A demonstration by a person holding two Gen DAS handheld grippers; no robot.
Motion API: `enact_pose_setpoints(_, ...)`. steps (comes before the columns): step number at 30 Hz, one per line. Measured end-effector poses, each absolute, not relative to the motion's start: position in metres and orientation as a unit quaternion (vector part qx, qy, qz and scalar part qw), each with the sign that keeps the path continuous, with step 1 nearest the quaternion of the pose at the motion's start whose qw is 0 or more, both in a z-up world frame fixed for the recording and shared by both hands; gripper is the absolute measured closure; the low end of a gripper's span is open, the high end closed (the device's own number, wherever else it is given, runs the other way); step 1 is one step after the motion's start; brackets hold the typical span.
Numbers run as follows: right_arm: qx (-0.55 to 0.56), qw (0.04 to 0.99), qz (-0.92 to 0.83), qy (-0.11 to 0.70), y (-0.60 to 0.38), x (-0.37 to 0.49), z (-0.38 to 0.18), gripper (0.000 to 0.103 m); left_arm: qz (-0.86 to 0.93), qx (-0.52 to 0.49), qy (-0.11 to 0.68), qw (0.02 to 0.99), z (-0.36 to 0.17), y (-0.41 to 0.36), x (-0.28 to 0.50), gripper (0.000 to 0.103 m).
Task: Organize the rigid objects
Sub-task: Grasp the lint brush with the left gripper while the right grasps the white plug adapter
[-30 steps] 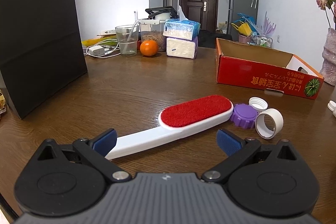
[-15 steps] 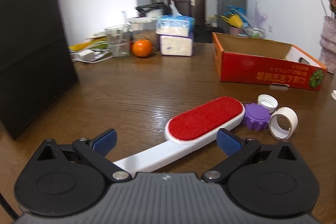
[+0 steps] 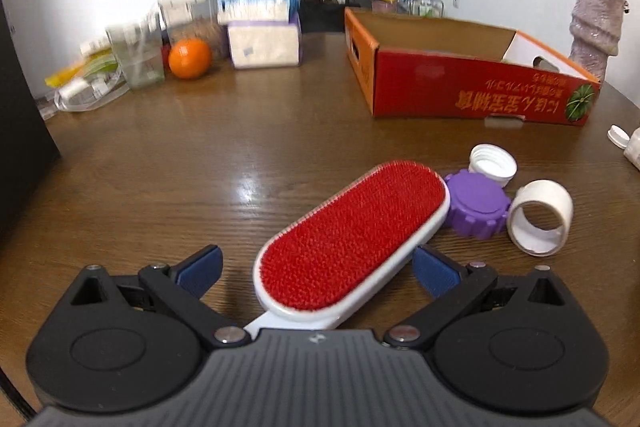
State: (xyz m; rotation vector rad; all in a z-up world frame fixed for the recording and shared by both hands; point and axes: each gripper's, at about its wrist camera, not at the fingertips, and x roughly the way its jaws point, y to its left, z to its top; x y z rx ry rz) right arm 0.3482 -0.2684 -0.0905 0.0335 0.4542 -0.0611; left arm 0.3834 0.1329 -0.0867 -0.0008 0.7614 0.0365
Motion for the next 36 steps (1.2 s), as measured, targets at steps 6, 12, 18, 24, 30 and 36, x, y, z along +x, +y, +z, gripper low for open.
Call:
enact_pose_setpoints(6, 0.016, 0.974, -0.026, 0.224, -0.268, 0.348, -0.091, 0.072, 0.053, -0.036, 0.373, 0.926, -0.092, 0.147, 0.392, 0.000)
enact_pose_setpoints(12, 0.016, 0.975, -0.023, 0.222, -0.268, 0.347, -0.091, 0.072, 0.079, -0.036, 0.364, 0.927, -0.090, 0.140, 0.389, 0.013)
enact_pose_setpoints(18, 0.018, 0.975, -0.023, 0.218, -0.269, 0.346, -0.090, 0.072, 0.101, -0.045, 0.351, 0.930, -0.085, 0.125, 0.382, 0.041)
enact_pose_setpoints(24, 0.019, 0.977, -0.018, 0.211, -0.268, 0.343, -0.089, 0.072, 0.098, -0.059, 0.345, 0.931, -0.082, 0.120, 0.377, 0.046)
enact_pose_setpoints(30, 0.020, 0.979, -0.016, 0.202, -0.266, 0.340, -0.088, 0.072, 0.100, -0.076, 0.325, 0.937, -0.076, 0.119, 0.367, 0.046)
enact_pose_setpoints(36, 0.027, 0.981, -0.012, 0.193, -0.264, 0.336, -0.086, 0.072, 0.093, -0.091, 0.308, 0.942, -0.070, 0.115, 0.358, 0.046)
